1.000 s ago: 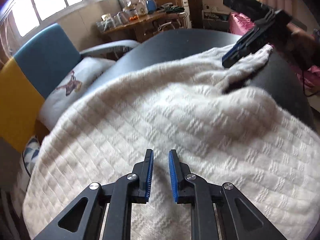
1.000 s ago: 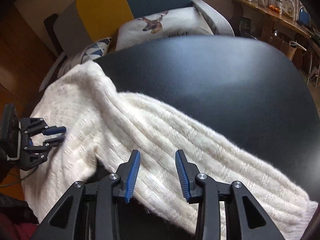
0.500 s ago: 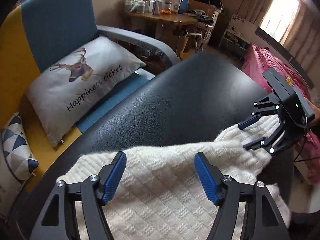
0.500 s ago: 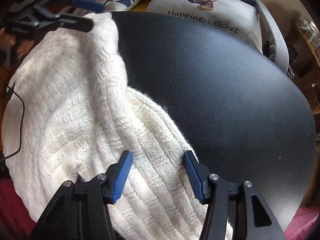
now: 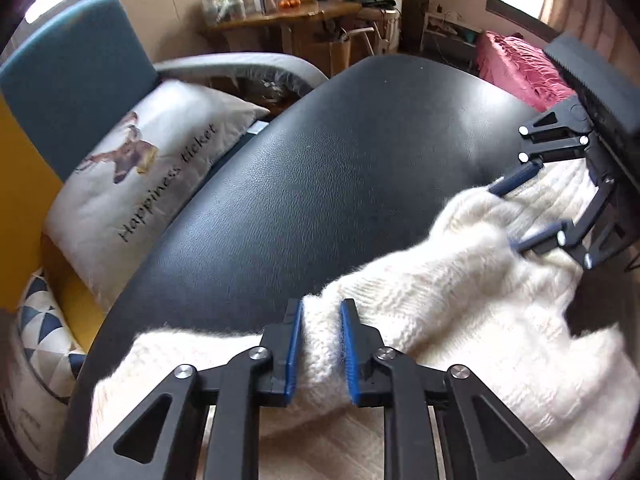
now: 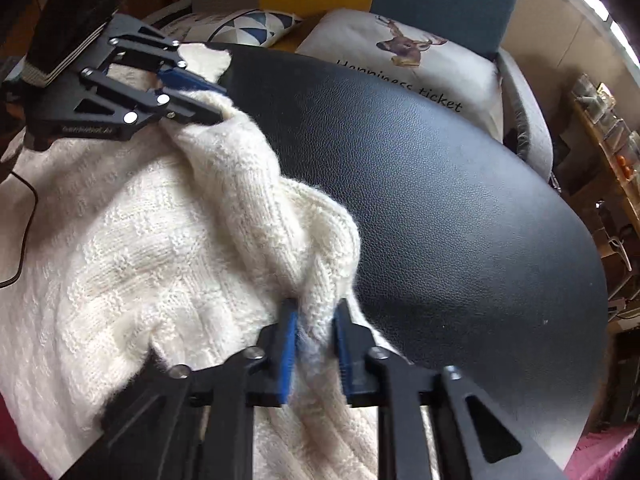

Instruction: Fold clothes

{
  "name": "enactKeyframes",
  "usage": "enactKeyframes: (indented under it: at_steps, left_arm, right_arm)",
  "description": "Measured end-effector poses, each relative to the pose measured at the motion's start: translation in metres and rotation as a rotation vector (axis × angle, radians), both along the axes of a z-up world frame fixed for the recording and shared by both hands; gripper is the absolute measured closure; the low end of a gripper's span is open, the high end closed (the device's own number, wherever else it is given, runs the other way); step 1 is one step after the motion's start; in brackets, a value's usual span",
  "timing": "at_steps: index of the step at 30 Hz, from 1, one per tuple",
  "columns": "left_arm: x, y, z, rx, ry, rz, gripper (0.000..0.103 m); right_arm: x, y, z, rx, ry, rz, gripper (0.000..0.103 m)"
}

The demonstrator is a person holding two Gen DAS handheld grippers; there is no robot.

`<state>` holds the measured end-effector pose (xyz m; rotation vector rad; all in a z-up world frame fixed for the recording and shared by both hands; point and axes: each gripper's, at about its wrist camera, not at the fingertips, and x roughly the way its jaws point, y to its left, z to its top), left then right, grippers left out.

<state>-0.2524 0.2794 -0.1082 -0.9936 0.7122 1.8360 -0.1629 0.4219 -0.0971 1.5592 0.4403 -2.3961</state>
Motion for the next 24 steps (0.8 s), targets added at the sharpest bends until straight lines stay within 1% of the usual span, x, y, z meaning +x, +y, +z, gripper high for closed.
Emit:
enactKeyframes:
  at_steps: [1,4,5,6,9,10,13,15,17,19,23,24]
  left_arm:
    - [0.011,-0.005,0.001,0.015,0.036,0.012,0.086]
    - [0.055,-0.022,0.012,0.08,0.196,0.025,0.086]
    - [0.067,-0.028,0.013,0.098,0.216,0.029,0.086]
    - [0.079,-0.035,0.013,0.113,0.229,0.034,0.086]
    - [0.088,-0.048,0.004,0.109,0.164,0.044,0.084]
    - [0.09,-0.052,0.002,0.111,0.139,0.05,0.082]
    - [0.074,-0.064,0.012,0.168,0.013,0.111,0.08]
    - [0.052,-0.077,0.022,0.232,-0.068,0.188,0.08]
    - [0.028,-0.086,0.027,0.254,-0.094,0.264,0.08]
    - [0.006,-0.098,0.033,0.271,-0.112,0.334,0.08]
    - [-0.035,-0.121,0.044,0.303,-0.145,0.466,0.079]
    - [-0.039,-0.122,0.05,0.309,-0.145,0.445,0.072]
  right_arm:
    - [0.008,-0.003,0.004,0.043,0.051,-0.013,0.091]
    - [0.039,-0.016,0.017,0.212,0.24,-0.058,0.091]
    - [0.045,-0.02,0.014,0.238,0.258,-0.071,0.091]
    - [0.048,-0.025,0.007,0.243,0.249,-0.082,0.091]
    - [0.056,-0.037,-0.013,0.282,0.235,-0.091,0.091]
    - [0.057,-0.039,-0.015,0.3,0.244,-0.086,0.089]
    - [0.059,-0.049,-0.018,0.356,0.285,-0.066,0.088]
    - [0.063,-0.058,-0.026,0.404,0.31,-0.048,0.088]
    - [0.065,-0.064,-0.035,0.454,0.336,-0.028,0.088]
    - [0.059,-0.068,-0.041,0.486,0.357,-0.018,0.088]
    - [0.06,-0.069,-0.043,0.482,0.378,-0.036,0.088]
    - [0.061,-0.068,-0.043,0.476,0.38,-0.04,0.088]
